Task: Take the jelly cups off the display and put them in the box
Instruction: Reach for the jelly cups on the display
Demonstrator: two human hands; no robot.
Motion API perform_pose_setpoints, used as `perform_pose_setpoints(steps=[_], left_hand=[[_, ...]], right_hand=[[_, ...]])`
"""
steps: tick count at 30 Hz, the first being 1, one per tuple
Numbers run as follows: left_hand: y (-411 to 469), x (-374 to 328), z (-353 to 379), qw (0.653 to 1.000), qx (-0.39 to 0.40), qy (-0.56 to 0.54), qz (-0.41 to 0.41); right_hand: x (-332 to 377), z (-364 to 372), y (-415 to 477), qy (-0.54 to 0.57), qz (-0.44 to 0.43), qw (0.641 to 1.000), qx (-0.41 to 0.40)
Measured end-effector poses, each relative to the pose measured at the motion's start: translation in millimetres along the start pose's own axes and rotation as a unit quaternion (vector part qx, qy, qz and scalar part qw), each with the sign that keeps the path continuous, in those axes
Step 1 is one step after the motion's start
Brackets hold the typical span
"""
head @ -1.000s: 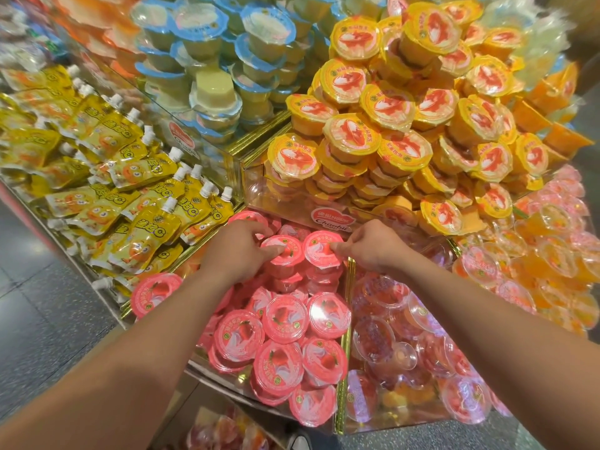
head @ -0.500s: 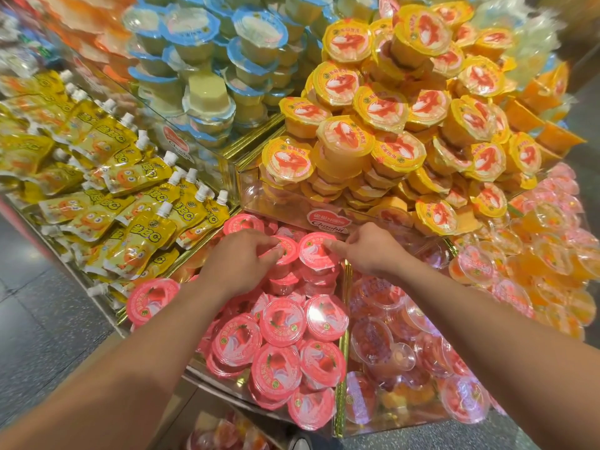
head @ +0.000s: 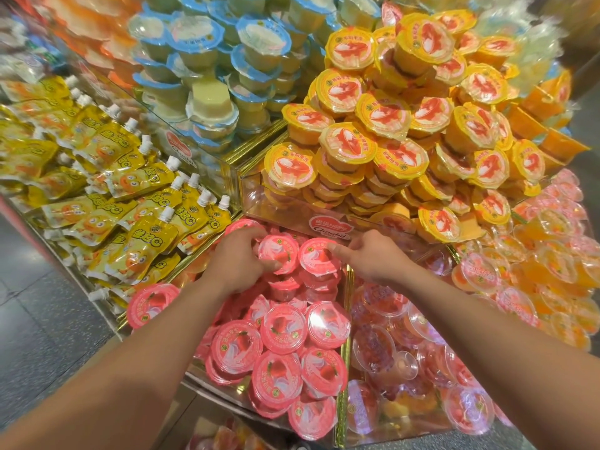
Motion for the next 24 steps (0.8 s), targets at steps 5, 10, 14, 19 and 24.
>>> perform_pose_setpoints(steps=[5,10,14,19,24], left_hand=[[12.9,4.9,3.2,0.999,-0.037,-0.009,-0.035],[25.3,10.3,10.6,0.996,-0.035,-0.054,-0.065],[36.9,10.8,10.8,0.997,-0.026,-0.020,-0.068],[34.6,0.4,1.9,0.994,-0.072,0.056,-0.057],[30.4,3.9,0.9,0.993,-0.110,0.043,-0.030]], right_hand=[[-5.1,-0.9,1.0,0.000,-0.009,1.000,0.000],[-5.2,0.5,1.6,-0.010,-0.022,1.000,0.004],[-7.3,6.0,9.2,0.019,-0.020,1.000,-0.002],[-0.4,13.3,25.0,0.043,-0.002,0.998,-0.041],[26.6,31.8,28.8,-0.004,0.000,0.999,-0.033]])
Point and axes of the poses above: each hand's wrist, its own y-axis towards the middle knuckle, its own z-axis out of the palm, x = y × z, the point moved 8 cm from there along y, towards the middle knuckle, and after that the axes turned 9 degrees about -z, right-handed, at the moved point
